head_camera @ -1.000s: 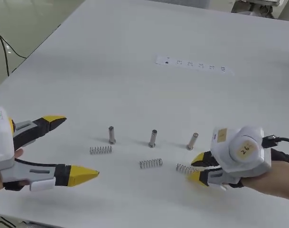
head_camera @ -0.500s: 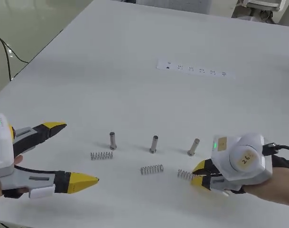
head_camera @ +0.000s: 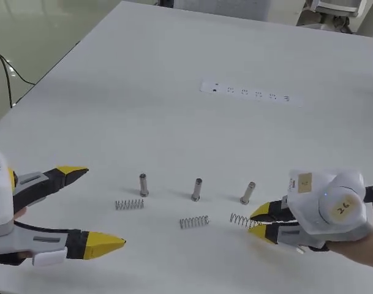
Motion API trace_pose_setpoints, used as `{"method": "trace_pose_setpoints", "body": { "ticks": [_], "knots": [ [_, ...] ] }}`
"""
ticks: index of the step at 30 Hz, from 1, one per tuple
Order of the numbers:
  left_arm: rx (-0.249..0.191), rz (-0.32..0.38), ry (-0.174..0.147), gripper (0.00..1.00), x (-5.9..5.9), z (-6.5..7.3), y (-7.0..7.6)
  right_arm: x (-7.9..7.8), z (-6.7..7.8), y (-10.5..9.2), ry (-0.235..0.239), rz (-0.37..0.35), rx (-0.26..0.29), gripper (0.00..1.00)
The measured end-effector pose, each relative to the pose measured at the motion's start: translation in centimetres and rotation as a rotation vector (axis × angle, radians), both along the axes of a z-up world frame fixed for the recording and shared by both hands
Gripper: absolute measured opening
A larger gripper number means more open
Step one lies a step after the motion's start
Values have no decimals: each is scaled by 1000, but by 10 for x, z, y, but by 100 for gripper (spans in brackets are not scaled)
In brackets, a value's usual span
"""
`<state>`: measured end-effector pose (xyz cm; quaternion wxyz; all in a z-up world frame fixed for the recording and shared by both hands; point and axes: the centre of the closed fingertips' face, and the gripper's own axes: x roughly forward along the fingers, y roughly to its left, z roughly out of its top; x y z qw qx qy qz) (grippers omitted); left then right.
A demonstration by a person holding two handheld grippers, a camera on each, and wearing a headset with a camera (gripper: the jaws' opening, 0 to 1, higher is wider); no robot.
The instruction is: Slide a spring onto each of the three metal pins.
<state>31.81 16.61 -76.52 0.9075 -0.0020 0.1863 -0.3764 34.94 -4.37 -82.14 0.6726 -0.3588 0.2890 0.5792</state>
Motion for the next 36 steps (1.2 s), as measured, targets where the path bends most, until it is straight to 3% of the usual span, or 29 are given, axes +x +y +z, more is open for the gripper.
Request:
{"method": "trace_pose_setpoints", "body": {
  "ticks": [9,15,24,36],
  "knots": [
    [-24,-37,22,79,-8,3,-5,-11,16,2,-19,43,14,8],
    [-45,-106,31,69,-19,5,-18,-17,24,8,-26,68,13,8],
    [-53,-193,29,55,-13,10,-44,-22,30,16,-30,96,24,8],
    [-39,-345,28,46,-5,9,-86,-31,34,27,-32,123,30,8]
  ]
}}
